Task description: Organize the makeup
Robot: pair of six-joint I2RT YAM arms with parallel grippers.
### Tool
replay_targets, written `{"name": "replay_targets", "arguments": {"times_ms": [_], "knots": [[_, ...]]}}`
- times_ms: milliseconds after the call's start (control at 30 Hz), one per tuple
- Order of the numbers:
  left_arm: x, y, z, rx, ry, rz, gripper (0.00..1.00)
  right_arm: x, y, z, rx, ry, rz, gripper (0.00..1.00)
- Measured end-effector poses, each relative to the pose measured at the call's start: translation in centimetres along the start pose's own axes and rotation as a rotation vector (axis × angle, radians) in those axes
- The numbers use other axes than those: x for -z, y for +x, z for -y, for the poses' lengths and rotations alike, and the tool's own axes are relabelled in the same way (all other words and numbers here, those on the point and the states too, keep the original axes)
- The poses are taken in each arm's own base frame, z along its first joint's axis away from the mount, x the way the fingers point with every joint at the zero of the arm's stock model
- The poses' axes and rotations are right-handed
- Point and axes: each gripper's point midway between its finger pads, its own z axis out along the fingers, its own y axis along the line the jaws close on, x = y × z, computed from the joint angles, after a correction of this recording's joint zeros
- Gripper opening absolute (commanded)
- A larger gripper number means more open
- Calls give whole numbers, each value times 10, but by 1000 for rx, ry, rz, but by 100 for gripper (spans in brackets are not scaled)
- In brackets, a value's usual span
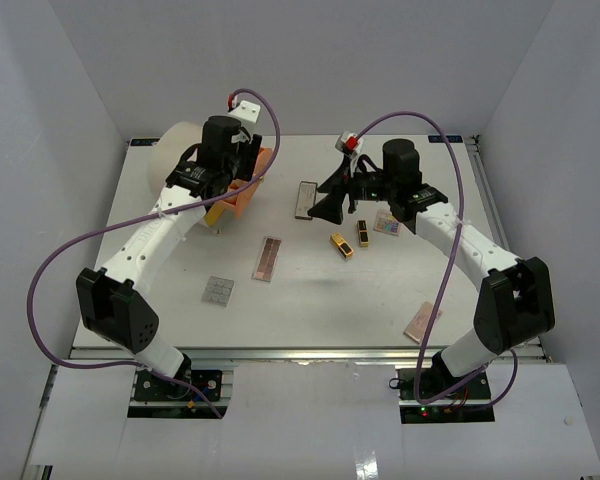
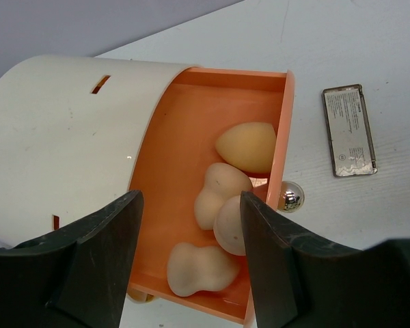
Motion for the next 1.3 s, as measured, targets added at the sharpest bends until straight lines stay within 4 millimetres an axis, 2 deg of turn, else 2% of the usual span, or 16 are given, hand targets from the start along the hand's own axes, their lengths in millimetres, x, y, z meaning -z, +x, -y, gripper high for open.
{"name": "replay_targets", "arguments": {"times_ms": [100, 267, 433, 667, 833, 967, 1167, 1300], "knots": [[-2, 7, -2, -4, -14, -19, 60, 4, 1, 3, -3, 5, 6, 91], [-4, 22, -10, -4, -55, -56, 59, 7, 1, 5, -11, 10, 11, 91], [2, 30, -26, 3, -106, -78, 59, 8, 2, 4, -19, 7, 12, 91], [21, 21, -53, 32, -178, -52, 59, 8, 3, 1, -38, -9, 14, 91], [23, 13, -57, 44, -185, -45, 60, 8, 1, 0, -33, -13, 19, 91], [28, 0, -49, 76, -126, -10, 67, 8, 1, -1, -32, -23, 19, 91], [50, -10, -6, 109, 150, 40, 98, 8, 1, -3, -14, -35, 19, 91], [55, -6, 13, 88, 243, 24, 98, 8, 1, -3, -3, -39, 19, 91]]}}
